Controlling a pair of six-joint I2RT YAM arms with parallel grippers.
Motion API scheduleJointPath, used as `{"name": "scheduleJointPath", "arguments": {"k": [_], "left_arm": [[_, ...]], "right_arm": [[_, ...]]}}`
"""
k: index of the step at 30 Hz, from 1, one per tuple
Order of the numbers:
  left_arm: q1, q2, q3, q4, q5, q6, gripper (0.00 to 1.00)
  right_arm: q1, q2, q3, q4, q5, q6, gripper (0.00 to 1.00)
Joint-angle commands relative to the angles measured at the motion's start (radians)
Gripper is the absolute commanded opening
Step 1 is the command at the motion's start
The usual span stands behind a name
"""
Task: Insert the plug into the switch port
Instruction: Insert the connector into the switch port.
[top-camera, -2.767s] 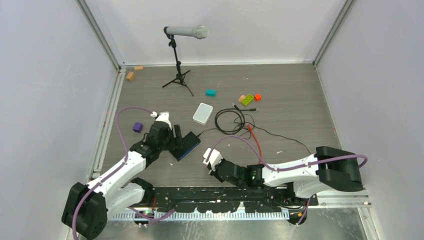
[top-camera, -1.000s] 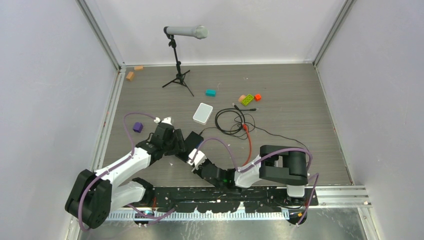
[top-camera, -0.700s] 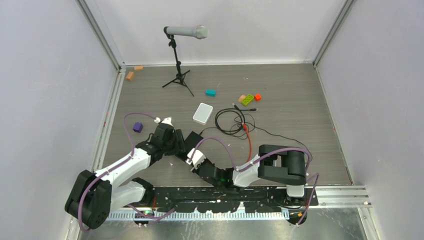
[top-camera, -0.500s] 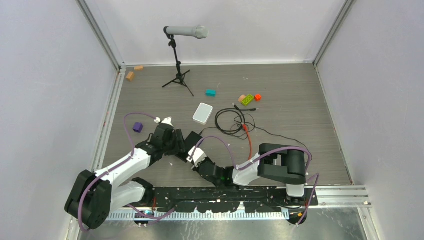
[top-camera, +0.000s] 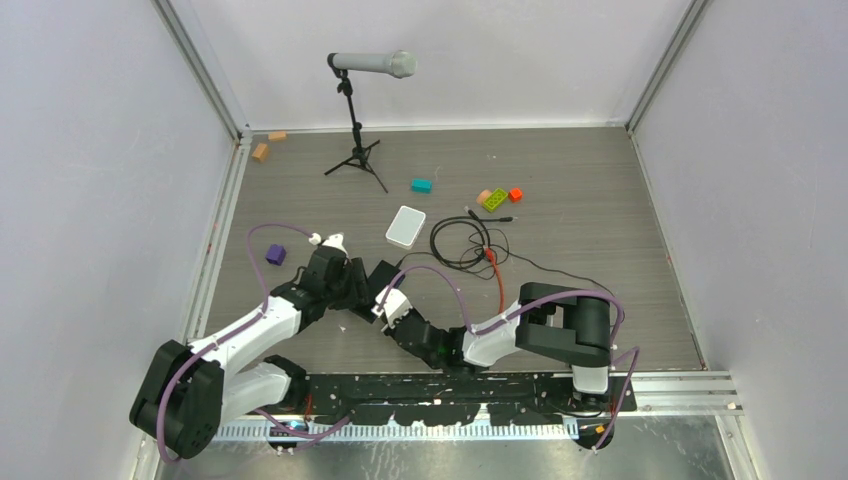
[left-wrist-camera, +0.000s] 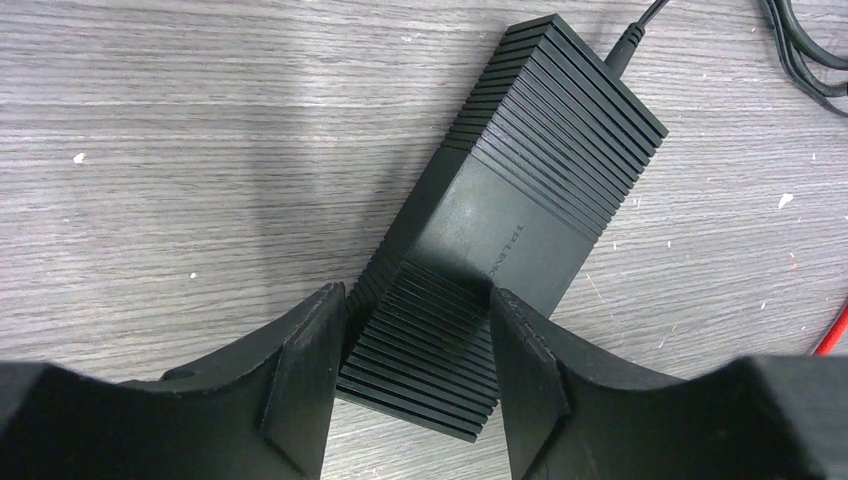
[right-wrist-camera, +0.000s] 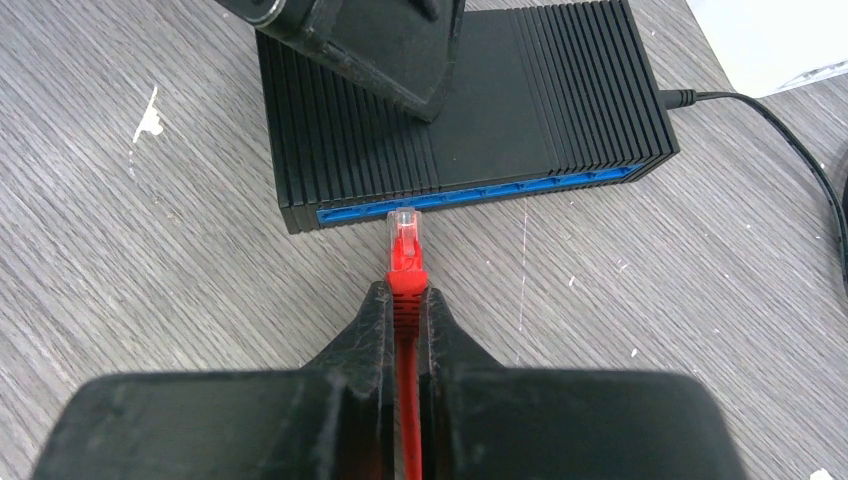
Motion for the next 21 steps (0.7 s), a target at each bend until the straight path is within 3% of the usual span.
{"name": "scheduleJointPath", "arguments": {"k": [1, 21], "left_arm": [[-0.006, -0.009, -0.01, 0.032, 0.066, 0.002, 0.55], [-0.005, 0.002, -0.009, 0.044, 0.082, 0.016, 0.54]], "right_arm": [[-0.006, 0.004, 0.05, 0.034, -0.04, 0.031, 0.0], [-0.006, -0.035, 0.06, 0.033, -0.056, 0.02, 0.0]]}}
